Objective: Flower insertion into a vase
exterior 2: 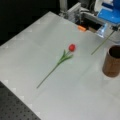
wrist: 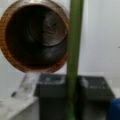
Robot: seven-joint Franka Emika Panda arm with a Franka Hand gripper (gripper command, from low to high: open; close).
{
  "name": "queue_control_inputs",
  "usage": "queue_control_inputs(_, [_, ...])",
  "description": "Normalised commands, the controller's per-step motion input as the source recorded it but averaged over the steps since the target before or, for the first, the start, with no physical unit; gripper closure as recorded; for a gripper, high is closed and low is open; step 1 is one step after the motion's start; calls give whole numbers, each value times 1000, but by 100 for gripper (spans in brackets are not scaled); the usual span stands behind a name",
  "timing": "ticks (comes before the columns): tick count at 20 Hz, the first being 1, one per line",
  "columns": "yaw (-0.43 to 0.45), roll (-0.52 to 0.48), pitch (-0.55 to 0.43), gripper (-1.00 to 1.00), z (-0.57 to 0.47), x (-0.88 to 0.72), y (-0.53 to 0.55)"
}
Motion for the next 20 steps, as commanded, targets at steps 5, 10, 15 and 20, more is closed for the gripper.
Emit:
queue_control_inputs(5, [-118,105,8,100,-59,-410,248])
queue_control_inputs(10, [-38,17,4,100,-86,-479,311])
queue_control_inputs(15, [-92,-2,-43,100,-124,-480,259])
queue_control_inputs(20, [-119,72,-110,100,-201,-507,128])
